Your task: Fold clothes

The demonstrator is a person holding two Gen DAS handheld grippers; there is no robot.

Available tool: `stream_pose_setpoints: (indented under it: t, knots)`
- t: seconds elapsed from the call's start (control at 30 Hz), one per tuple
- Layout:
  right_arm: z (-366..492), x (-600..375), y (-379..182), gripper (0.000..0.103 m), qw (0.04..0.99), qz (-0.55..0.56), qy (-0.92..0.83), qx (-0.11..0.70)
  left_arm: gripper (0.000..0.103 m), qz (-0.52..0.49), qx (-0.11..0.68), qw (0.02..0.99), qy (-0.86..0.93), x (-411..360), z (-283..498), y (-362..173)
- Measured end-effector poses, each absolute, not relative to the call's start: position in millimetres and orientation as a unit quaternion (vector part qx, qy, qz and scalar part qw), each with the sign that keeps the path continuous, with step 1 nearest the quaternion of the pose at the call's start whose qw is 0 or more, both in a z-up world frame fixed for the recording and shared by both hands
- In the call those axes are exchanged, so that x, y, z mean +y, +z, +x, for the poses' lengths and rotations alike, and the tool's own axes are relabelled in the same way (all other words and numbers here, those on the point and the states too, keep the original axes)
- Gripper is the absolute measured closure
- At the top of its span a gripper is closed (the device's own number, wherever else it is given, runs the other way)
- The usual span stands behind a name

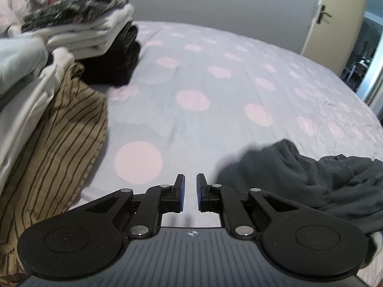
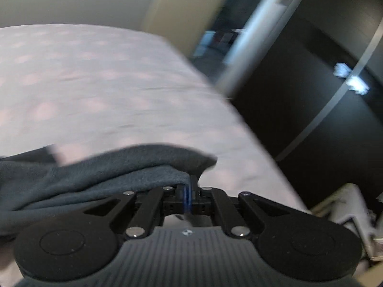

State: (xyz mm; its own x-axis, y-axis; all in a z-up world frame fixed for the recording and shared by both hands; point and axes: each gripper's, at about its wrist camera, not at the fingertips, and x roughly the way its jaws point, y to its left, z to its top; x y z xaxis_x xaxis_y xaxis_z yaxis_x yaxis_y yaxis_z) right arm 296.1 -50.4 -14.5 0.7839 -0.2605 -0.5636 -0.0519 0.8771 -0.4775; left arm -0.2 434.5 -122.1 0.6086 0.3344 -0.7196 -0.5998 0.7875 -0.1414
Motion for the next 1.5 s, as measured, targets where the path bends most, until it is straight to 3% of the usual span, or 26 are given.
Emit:
stream_pose_setpoints:
  t: [0.17, 0.43, 0.5, 0.57, 0.83, 1.07, 1.13, 1.5]
  knots:
    - [337.5, -105.5, -23.6, 0.102, 0.898, -0.247, -0.163, 0.324, 0.08, -0.16, 0.346, 0.89, 0.249, 425.5, 4.2, -119.5]
    - [347.5, -145.6, -84.9, 0.098, 0.861, -0.244, -0.157, 0.419, 0.061, -0.125, 0.358, 0.894, 0.24, 417.0, 13.2, -125.3]
    - [340.6, -149.6, -97.8, 0.087, 0.857, -0.249, -0.141, 0.43, 0.054, -0.104, 0.357, 0.899, 0.232, 409.4, 15.2, -124.9]
    - [334.2, -154.5, -108.3, 0.08, 0.854, -0.253, -0.127, 0.436, 0.052, -0.077, 0.357, 0.905, 0.216, 397.5, 16.8, -124.0]
    - [295.7, -168.4, -113.8, 0.069, 0.875, -0.262, 0.006, 0.407, 0.043, 0.054, 0.362, 0.925, 0.105, 334.6, 20.3, -126.9]
    - [252.9, -153.4, -140.2, 0.048, 0.832, -0.364, 0.185, 0.376, 0.035, 0.138, 0.38, 0.914, 0.039, 296.2, 25.2, -145.2]
    - [248.1, -151.1, -154.2, 0.041, 0.814, -0.389, 0.215, 0.375, 0.026, 0.154, 0.385, 0.909, 0.039, 290.5, 28.9, -153.2]
    - [270.2, -140.9, -211.9, 0.042, 0.799, -0.442, 0.222, 0.342, 0.026, 0.243, 0.413, 0.877, 0.043, 259.1, 48.7, -197.3]
